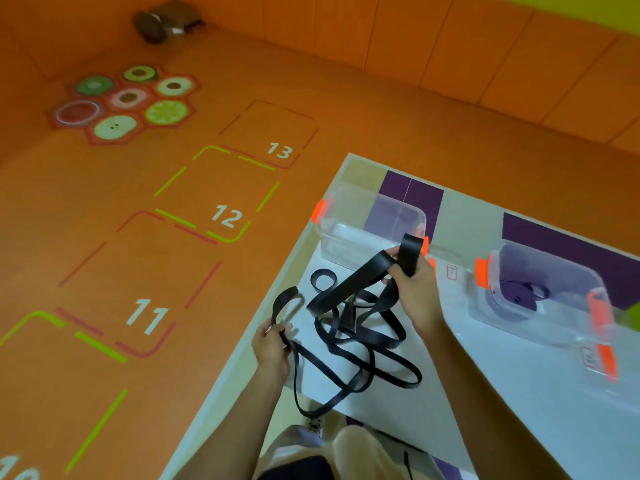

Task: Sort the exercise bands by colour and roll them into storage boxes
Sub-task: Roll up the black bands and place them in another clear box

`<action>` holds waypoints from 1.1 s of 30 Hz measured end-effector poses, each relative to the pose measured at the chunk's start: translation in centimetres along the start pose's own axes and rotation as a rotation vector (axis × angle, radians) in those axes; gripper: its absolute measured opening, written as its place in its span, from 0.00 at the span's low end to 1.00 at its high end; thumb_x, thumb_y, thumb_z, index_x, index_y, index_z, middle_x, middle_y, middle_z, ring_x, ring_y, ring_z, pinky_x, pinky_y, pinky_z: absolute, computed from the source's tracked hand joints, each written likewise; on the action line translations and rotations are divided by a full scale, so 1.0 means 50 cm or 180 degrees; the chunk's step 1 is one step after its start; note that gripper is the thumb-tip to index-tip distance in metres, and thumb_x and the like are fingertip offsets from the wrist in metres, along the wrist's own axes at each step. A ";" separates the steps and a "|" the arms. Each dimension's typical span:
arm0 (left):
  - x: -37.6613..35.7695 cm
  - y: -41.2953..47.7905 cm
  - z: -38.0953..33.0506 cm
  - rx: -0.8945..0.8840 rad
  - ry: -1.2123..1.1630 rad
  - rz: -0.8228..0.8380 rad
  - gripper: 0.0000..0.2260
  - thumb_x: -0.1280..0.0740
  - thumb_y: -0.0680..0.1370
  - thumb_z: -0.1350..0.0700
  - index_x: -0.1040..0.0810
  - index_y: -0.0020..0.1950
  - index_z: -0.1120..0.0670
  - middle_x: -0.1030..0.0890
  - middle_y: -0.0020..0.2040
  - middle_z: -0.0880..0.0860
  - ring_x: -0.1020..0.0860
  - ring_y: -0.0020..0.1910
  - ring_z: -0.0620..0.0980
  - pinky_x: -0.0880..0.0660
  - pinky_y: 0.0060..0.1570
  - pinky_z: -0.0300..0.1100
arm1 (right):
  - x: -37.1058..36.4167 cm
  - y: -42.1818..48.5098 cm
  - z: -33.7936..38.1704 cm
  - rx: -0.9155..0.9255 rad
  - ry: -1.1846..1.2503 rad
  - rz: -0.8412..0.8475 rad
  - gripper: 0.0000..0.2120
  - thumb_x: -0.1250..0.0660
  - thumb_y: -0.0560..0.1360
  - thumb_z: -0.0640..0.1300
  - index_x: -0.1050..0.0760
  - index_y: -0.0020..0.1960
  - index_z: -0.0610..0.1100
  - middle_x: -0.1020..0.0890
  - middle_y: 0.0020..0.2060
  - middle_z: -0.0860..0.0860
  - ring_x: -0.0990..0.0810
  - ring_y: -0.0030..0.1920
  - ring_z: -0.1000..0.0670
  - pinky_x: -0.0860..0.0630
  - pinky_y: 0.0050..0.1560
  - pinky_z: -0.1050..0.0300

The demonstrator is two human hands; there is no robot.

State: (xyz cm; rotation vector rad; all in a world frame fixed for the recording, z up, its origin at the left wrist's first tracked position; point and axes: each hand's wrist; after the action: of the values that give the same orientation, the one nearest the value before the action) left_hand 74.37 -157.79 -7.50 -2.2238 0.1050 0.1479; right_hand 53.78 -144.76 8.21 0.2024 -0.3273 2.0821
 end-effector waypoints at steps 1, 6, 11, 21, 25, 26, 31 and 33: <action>-0.012 0.002 0.000 -0.0026 0.0076 0.0008 0.15 0.39 0.85 0.67 0.29 0.72 0.62 0.19 0.49 0.63 0.17 0.49 0.66 0.20 0.56 0.65 | 0.001 0.000 0.016 0.0038 0.0088 -0.0046 0.10 0.33 0.81 0.35 0.18 0.58 0.46 0.14 0.50 0.50 0.14 0.52 0.46 0.18 0.61 0.39; -0.065 -0.021 -0.019 -0.0397 0.0933 0.0177 0.05 0.36 0.85 0.64 0.23 0.58 0.57 0.19 0.45 0.59 0.20 0.40 0.59 0.22 0.42 0.52 | 0.020 0.001 0.101 0.0367 0.0290 -0.0198 0.07 0.30 0.79 0.35 0.18 0.56 0.43 0.14 0.46 0.53 0.14 0.51 0.51 0.16 0.58 0.43; -0.111 -0.014 -0.018 -0.0642 0.2204 0.0837 0.04 0.38 0.81 0.63 0.24 0.50 0.59 0.18 0.42 0.64 0.19 0.39 0.61 0.21 0.43 0.54 | 0.051 0.010 0.176 0.0719 0.0197 -0.0340 0.08 0.28 0.77 0.36 0.18 0.55 0.43 0.14 0.48 0.52 0.15 0.52 0.52 0.18 0.60 0.45; -0.195 -0.048 -0.085 -0.0926 0.4210 0.1879 0.17 0.33 0.83 0.48 0.22 0.71 0.47 0.24 0.68 0.47 0.23 0.64 0.51 0.27 0.66 0.46 | 0.102 0.023 0.214 0.0909 -0.0024 -0.0560 0.09 0.27 0.77 0.36 0.19 0.55 0.44 0.15 0.47 0.51 0.15 0.51 0.51 0.18 0.58 0.44; -0.209 -0.125 -0.135 -0.1482 0.3599 0.2380 0.26 0.33 0.83 0.53 0.34 0.80 0.41 0.35 0.79 0.45 0.27 0.65 0.42 0.25 0.62 0.40 | 0.107 0.026 0.185 0.0764 0.0008 -0.0522 0.09 0.27 0.77 0.37 0.19 0.52 0.50 0.15 0.46 0.52 0.15 0.50 0.48 0.17 0.56 0.44; -0.215 -0.150 -0.143 -0.1522 0.3325 0.2732 0.29 0.31 0.82 0.52 0.36 0.80 0.36 0.37 0.80 0.41 0.32 0.73 0.40 0.30 0.69 0.43 | 0.105 0.025 0.176 0.0750 -0.0018 -0.0510 0.09 0.26 0.77 0.38 0.18 0.52 0.50 0.15 0.45 0.54 0.15 0.49 0.51 0.17 0.55 0.47; -0.292 -0.234 -0.163 -0.1854 0.2548 0.3368 0.27 0.26 0.80 0.47 0.30 0.77 0.37 0.25 0.73 0.41 0.26 0.72 0.42 0.29 0.71 0.43 | 0.095 0.009 0.143 0.0699 -0.0262 -0.0218 0.09 0.25 0.76 0.38 0.18 0.52 0.50 0.15 0.44 0.60 0.18 0.48 0.63 0.25 0.52 0.67; -0.312 -0.228 -0.166 -0.2218 0.2641 0.3262 0.16 0.27 0.81 0.53 0.20 0.69 0.46 0.16 0.63 0.46 0.19 0.62 0.46 0.25 0.66 0.44 | 0.106 0.004 0.132 0.0643 -0.0326 -0.0105 0.11 0.25 0.75 0.36 0.18 0.53 0.50 0.14 0.47 0.58 0.17 0.50 0.61 0.23 0.55 0.63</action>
State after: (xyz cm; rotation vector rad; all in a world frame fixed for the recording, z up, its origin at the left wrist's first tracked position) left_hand 60.96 -157.05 8.68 -2.5198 1.8760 -0.2388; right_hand 51.00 -142.58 15.93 0.4335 -0.1733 2.0755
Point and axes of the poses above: each hand's wrist, its own y-axis towards the middle knuckle, its own x-axis out of the back of the hand, z = x × y
